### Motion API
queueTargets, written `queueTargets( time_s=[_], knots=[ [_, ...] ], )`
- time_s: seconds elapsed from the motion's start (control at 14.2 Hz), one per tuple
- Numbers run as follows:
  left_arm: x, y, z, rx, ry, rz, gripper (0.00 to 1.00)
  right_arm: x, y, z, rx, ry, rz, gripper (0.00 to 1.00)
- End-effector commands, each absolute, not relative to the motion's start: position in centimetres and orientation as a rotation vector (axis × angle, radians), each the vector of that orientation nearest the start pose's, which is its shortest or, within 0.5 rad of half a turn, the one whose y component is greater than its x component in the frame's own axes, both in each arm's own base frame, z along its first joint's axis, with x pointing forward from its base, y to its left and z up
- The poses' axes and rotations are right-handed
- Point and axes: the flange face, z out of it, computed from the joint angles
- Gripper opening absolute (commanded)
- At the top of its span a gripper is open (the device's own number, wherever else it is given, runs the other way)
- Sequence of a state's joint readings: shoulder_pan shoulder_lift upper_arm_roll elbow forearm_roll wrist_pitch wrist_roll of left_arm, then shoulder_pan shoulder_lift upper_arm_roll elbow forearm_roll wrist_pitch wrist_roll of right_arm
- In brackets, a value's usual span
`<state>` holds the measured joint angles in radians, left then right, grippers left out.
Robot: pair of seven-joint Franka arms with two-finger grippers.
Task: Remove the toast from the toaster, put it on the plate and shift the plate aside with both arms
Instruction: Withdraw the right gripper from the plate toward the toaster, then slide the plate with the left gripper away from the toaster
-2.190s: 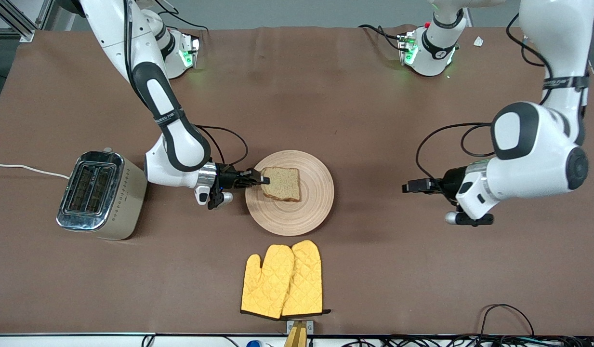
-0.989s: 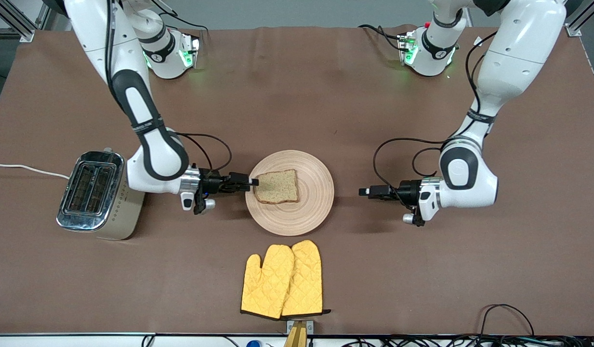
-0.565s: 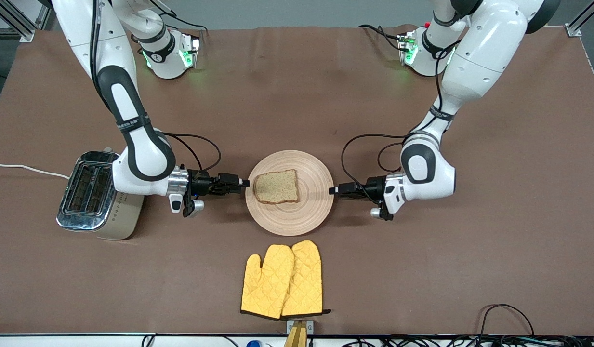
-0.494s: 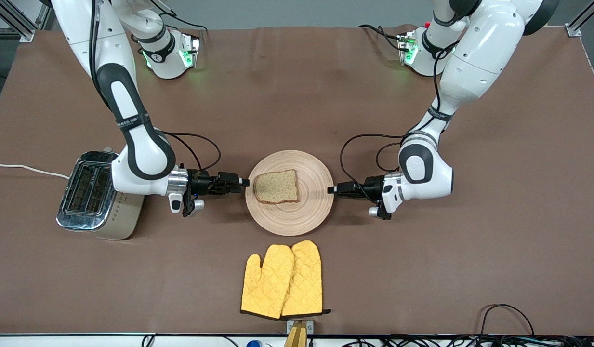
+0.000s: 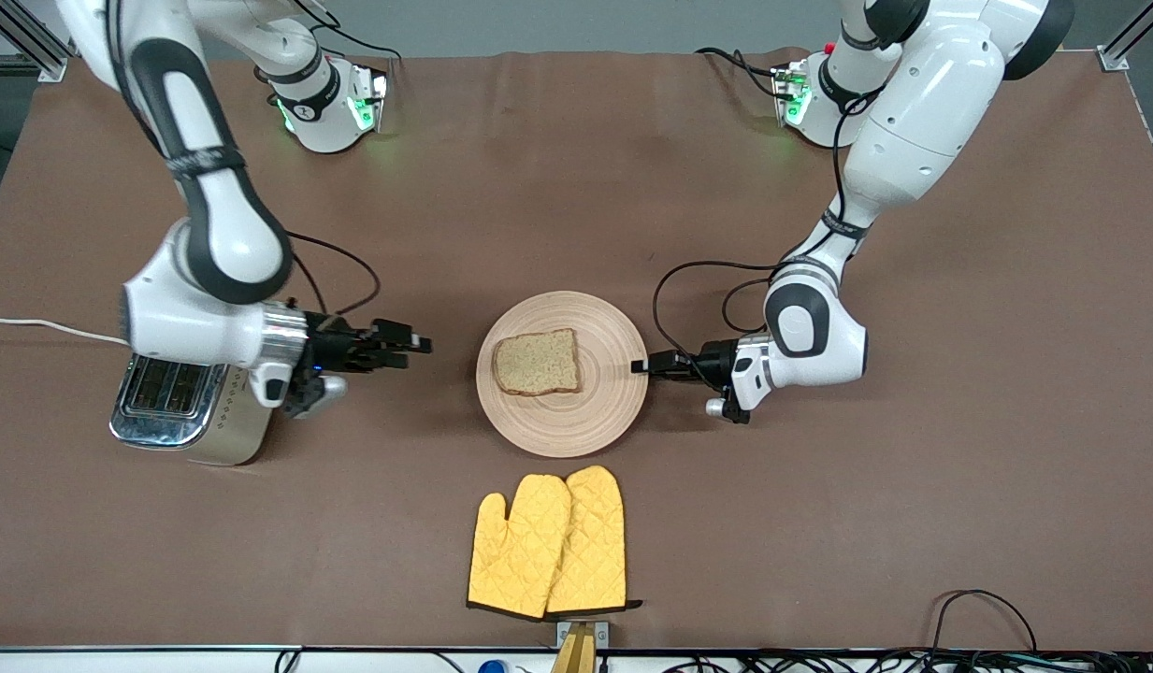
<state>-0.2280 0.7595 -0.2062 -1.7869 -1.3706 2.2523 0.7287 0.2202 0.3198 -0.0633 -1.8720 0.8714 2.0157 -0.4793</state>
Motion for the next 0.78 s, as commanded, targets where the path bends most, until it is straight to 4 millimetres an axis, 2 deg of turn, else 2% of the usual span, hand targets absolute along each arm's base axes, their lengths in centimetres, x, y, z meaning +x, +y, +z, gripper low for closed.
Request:
queueTargets(
  time_s=[0.0, 0.14, 0.21, 0.35, 0.64, 0.71],
  knots=[
    [57.0, -29.6, 12.6, 2.071, -0.003, -0.123, 0.34, 59.2, 9.8, 40.7, -2.518, -0.214, 0.022, 0.72],
    [57.0, -29.7, 12.0, 2.07, 0.002, -0.128, 0.23, 58.4, 8.9, 46.1, -2.652, -0.206, 0.051, 0.73],
    [56.8, -30.1, 11.8, 2.069, -0.001, -0.134, 0.17, 58.1, 8.6, 47.8, -2.704, -0.208, 0.082, 0.75],
    [56.9, -30.1, 11.9, 2.06, 0.018, -0.128, 0.03, 57.5, 6.4, 51.2, -2.786, -0.22, 0.052, 0.77],
    [57.5, -29.8, 12.8, 2.053, 0.014, -0.11, 0.01, 55.5, 1.7, 55.7, -2.943, -0.223, -0.019, 0.82],
    [57.7, -29.4, 13.2, 2.049, 0.012, -0.105, 0.01, 54.9, 1.1, 56.4, -2.946, -0.218, -0.016, 0.83]
  ],
)
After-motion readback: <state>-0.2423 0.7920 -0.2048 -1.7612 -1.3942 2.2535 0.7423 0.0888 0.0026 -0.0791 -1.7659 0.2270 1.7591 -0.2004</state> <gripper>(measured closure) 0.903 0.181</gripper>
